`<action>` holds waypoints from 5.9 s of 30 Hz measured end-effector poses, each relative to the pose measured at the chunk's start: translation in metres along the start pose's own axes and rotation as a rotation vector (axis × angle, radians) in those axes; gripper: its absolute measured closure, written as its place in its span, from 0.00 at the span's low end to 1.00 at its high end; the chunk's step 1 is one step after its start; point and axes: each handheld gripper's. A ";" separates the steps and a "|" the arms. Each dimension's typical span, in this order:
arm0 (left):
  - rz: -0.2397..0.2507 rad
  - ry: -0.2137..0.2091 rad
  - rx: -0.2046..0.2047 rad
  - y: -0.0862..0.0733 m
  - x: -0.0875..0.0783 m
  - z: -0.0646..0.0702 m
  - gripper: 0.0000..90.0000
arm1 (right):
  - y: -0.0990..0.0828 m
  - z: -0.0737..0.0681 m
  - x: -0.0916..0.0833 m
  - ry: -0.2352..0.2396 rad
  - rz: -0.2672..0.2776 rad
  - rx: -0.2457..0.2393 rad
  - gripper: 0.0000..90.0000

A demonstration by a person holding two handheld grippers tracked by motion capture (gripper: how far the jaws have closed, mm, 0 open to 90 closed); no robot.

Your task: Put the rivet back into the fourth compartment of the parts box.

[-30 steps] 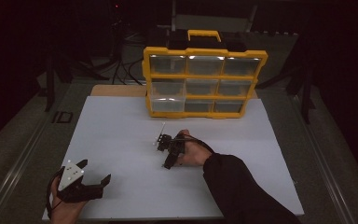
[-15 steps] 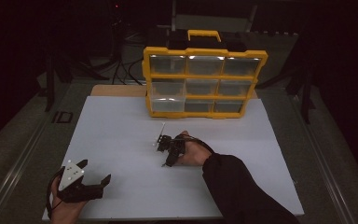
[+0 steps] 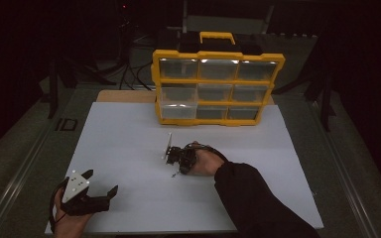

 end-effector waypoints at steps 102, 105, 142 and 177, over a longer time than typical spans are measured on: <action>-0.001 0.003 0.002 -0.001 0.000 0.000 0.03 | -0.017 0.082 -0.164 -0.321 0.868 0.454 0.47; -0.001 0.003 0.000 -0.001 0.000 -0.001 0.03 | -0.018 0.080 -0.165 -0.321 0.876 0.425 0.38; -0.004 0.006 -0.004 -0.002 -0.001 0.000 0.03 | -0.013 0.030 -0.132 -0.198 0.448 0.087 0.27; -0.014 0.002 0.006 -0.002 0.000 0.002 0.03 | -0.010 0.011 -0.044 -0.054 0.210 0.041 0.24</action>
Point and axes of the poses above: each handheld gripper's, and its own axes: x roughly forward along the jaws, y roughly out of its top, z roughly to its right, and after that the axes turned 1 degree about -y, right-handed
